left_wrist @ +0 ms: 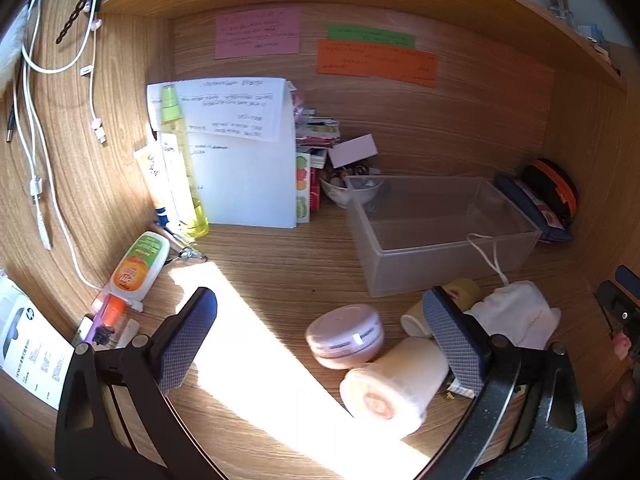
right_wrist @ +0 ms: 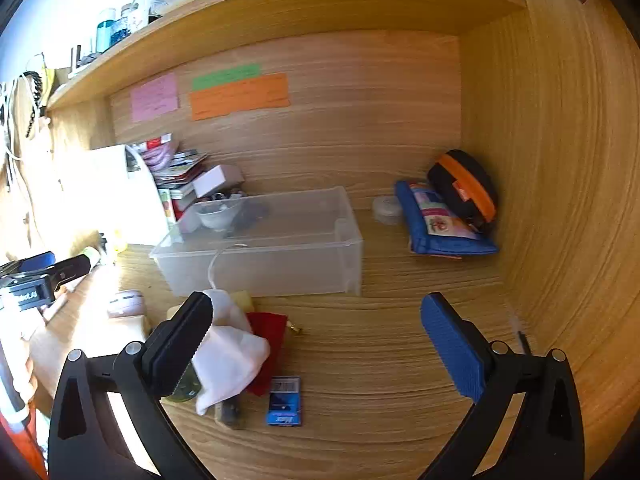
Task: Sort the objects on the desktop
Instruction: 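Grasp the white tub with the left tool while the right tool grasps the white cloth pouch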
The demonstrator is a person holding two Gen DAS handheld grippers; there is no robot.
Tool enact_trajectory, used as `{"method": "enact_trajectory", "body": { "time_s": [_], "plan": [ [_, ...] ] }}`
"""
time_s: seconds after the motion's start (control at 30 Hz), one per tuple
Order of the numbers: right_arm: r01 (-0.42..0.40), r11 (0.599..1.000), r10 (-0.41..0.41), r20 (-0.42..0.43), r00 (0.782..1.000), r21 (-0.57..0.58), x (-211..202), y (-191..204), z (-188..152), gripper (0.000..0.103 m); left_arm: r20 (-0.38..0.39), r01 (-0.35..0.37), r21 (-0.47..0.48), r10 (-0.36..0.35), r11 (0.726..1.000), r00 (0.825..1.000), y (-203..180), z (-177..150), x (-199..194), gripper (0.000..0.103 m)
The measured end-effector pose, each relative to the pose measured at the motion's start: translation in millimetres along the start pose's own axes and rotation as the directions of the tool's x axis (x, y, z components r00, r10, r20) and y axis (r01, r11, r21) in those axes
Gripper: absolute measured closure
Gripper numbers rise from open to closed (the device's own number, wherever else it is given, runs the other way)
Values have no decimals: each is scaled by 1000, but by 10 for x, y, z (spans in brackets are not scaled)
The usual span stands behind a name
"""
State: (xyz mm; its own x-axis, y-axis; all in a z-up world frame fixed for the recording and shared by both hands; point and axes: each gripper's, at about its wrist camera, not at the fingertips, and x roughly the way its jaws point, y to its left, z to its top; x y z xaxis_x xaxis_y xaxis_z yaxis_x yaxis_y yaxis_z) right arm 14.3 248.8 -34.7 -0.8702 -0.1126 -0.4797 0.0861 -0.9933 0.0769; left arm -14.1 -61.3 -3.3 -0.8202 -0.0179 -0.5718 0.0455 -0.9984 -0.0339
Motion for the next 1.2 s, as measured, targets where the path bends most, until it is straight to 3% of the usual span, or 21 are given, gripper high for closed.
{"method": "enact_trajectory", "body": {
  "time_s": [0.33,0.5,0.8,0.87,0.93,1.13,1.2],
  "plan": [
    [-141,989,138,-66,988,-37,120,187,-134,0,-101,114,6,-112,994,989,67,-389,85,0],
    [-213,975,205,-110,972,-64,228,314,-173,1,-180,188,-20,-188,982,965,-34,-540,254,0],
    [-234,960,196,-229,953,-154,615,479,-258,14,-241,230,-27,-230,973,943,-204,-615,424,0],
    [-224,957,178,-238,955,-182,690,514,-267,15,-253,237,-31,-237,971,938,-221,-605,468,4],
    [-219,952,164,-249,955,-214,770,544,-268,18,-270,248,-33,-248,968,931,-230,-608,515,16],
    [-239,931,151,-307,940,-276,985,627,-289,25,-286,252,-52,-256,966,923,-240,-636,584,20],
    [-254,921,158,-311,937,-297,993,669,-306,38,-291,253,-50,-257,966,922,-258,-639,611,23]
  ]
}}
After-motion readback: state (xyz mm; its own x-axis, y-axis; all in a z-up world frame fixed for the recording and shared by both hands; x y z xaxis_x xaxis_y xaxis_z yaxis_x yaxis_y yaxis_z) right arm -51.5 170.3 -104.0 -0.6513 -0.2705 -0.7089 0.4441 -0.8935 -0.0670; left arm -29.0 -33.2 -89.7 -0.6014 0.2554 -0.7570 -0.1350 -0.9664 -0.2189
